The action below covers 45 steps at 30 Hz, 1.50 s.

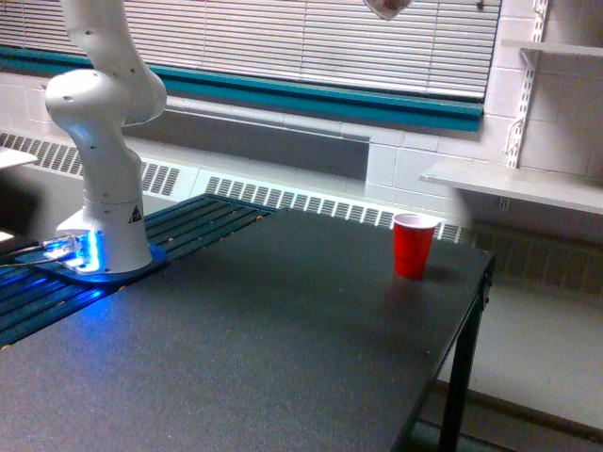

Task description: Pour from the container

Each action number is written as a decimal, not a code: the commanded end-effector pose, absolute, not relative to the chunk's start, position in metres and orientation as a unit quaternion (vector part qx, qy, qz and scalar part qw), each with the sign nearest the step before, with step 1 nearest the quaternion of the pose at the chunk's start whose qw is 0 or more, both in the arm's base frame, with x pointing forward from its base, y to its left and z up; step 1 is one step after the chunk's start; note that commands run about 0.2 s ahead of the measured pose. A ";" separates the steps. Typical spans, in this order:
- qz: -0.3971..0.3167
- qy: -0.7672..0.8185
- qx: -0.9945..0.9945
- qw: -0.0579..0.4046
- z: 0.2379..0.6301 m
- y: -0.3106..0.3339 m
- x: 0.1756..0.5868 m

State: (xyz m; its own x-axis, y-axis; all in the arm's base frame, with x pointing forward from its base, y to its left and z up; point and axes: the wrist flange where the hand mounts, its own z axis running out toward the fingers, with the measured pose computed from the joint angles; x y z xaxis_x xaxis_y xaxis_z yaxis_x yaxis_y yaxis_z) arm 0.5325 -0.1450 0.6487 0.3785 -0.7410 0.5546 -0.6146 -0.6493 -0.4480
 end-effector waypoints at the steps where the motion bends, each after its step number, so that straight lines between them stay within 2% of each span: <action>1: -0.390 0.412 -0.819 0.083 0.665 -0.145 0.528; 19: -0.380 0.371 -0.843 0.084 0.650 -0.094 0.544; 35: -0.337 0.274 -0.894 0.106 0.603 -0.003 0.574; 45: -0.305 0.226 -0.917 0.123 0.565 0.048 0.578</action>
